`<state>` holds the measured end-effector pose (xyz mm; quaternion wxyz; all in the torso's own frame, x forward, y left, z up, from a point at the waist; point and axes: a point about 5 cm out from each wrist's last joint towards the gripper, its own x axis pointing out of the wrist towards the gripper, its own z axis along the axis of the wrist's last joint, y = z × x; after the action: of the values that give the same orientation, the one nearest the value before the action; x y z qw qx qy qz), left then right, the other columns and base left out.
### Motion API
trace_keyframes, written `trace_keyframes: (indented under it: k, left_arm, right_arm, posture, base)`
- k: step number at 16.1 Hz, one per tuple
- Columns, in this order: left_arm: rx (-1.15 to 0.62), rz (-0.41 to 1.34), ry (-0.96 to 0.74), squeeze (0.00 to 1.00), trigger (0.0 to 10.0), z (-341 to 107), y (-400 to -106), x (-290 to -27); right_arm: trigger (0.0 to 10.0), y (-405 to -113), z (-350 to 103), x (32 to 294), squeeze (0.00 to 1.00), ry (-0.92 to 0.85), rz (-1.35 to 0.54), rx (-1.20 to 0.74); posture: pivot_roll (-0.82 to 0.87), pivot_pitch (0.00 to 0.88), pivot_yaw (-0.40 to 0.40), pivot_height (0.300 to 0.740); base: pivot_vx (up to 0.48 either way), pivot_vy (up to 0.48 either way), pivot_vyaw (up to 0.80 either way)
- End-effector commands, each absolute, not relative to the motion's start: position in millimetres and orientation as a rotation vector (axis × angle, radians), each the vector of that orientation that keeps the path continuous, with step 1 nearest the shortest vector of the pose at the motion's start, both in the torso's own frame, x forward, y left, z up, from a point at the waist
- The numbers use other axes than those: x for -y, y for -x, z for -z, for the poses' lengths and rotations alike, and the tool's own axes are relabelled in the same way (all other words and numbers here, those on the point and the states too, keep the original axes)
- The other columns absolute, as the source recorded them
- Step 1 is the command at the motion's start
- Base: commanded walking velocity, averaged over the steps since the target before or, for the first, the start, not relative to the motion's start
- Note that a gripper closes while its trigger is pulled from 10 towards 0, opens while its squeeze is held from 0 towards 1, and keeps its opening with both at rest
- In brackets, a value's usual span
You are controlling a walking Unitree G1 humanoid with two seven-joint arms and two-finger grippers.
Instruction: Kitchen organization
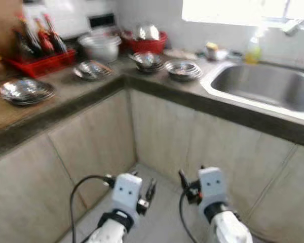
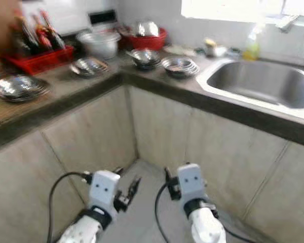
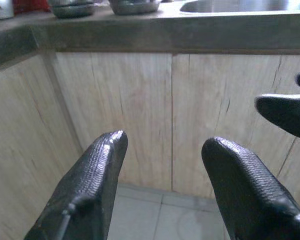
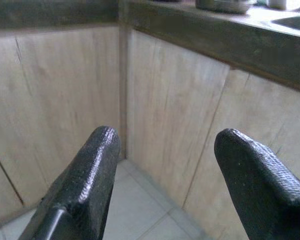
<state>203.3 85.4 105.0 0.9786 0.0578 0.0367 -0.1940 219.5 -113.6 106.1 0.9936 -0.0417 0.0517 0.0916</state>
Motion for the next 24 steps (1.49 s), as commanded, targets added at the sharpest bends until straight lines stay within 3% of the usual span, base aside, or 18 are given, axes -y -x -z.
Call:
trace_keyframes:
  k: [1,24]
  left_arm:
    - [-0.084,0.365,-0.131,0.00,10.0,-103.2,-204.6,-92.5]
    - [-0.085,0.368,-0.128,0.00,10.0,-103.1,-204.8,-91.7]
  right_arm:
    - [10.0,-220.8,-108.0,105.5,0.00,0.070,-0.210,-0.100]
    - [10.0,-222.5,-111.1,100.3,0.00,0.076,-0.242,-0.078]
  posture:
    - [0.17,0.000,-0.016,0.740]
    - [0.17,0.000,-0.020,0.740]
  base:
    - [0.277,0.000,0.00]
    - [0.347,0.000,0.00]
